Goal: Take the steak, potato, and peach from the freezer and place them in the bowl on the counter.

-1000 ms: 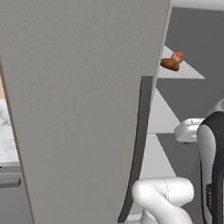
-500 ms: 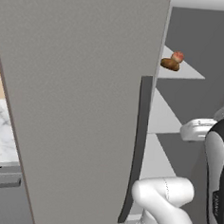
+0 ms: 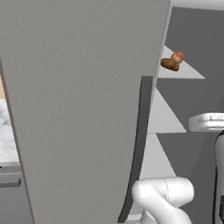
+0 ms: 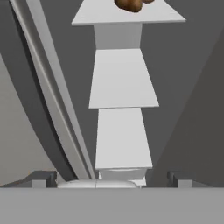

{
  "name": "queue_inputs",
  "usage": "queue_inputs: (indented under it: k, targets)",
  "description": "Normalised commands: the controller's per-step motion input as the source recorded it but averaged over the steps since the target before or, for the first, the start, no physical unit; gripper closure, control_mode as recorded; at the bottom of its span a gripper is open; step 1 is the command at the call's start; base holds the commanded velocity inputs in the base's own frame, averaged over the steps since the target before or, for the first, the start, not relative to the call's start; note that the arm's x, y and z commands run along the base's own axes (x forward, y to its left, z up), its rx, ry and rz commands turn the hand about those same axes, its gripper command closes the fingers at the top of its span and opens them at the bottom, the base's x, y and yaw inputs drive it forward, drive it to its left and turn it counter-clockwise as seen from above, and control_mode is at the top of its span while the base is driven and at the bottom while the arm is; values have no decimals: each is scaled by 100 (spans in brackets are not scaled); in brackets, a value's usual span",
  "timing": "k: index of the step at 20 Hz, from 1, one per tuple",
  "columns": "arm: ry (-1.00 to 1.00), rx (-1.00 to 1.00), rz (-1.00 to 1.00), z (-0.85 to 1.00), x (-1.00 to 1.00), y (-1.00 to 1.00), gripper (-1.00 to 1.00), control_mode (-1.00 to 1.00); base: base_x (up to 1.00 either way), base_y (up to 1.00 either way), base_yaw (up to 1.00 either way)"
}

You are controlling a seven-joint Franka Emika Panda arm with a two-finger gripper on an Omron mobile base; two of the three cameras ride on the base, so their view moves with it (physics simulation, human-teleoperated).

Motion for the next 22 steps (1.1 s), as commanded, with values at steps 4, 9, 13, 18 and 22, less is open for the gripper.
queue_inputs:
  k: [4, 9, 13, 18, 22]
  targets:
    - [-1, 0, 0, 31, 29, -8, -100, -100, 0, 0, 0]
    - [0, 0, 0, 10, 26, -13, -100, -100, 0, 0, 0]
    - [-2, 0, 0, 1, 22, -4, -100, -100, 0, 0, 0]
    - [-8, 0, 0, 0, 12, 0, -100, -100, 0, 0, 0]
    - [-12, 0, 0, 3, 34, 0, -100, -100, 0, 0, 0]
